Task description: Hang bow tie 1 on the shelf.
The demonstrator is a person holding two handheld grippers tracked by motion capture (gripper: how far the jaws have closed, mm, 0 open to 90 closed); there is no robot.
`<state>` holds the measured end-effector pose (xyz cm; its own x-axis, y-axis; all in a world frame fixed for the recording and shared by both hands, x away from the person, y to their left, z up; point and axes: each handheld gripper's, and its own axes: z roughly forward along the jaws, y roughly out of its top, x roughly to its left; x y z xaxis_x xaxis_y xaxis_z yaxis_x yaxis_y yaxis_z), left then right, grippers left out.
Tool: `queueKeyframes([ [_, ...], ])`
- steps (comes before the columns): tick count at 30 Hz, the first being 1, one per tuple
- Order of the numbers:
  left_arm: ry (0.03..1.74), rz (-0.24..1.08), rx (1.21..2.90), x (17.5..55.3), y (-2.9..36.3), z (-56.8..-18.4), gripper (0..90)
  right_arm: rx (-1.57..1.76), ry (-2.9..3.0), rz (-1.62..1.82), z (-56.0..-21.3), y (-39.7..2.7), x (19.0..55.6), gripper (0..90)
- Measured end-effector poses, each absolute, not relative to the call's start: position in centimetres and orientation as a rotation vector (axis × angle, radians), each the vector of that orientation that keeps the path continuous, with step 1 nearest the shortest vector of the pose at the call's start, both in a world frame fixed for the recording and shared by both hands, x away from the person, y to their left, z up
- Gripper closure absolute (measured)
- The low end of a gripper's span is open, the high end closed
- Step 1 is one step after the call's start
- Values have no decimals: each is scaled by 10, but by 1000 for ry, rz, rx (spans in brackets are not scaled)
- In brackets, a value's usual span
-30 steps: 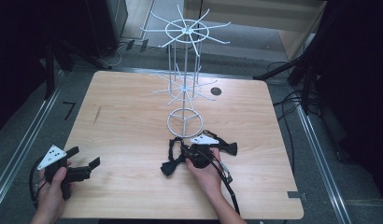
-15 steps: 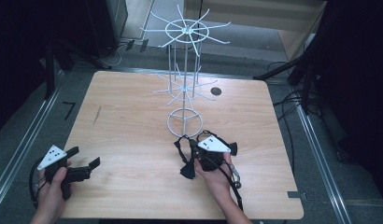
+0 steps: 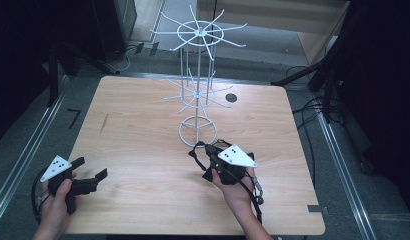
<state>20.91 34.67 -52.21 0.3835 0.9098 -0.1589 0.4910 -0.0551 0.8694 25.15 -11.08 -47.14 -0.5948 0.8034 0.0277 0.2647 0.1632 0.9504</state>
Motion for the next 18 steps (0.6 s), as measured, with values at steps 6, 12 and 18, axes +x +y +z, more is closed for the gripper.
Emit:
queueKeyframes([
  [6,1241,545,1699,209,347,-522,0,1016,1925,1475,-461,-115,248,900],
  [12,1242,545,1698,209,347,-522,0,1031,1898,1525,-450,-119,246,900],
  [18,1243,546,1701,210,347,-522,0,1032,1882,1554,-443,-121,244,900],
])
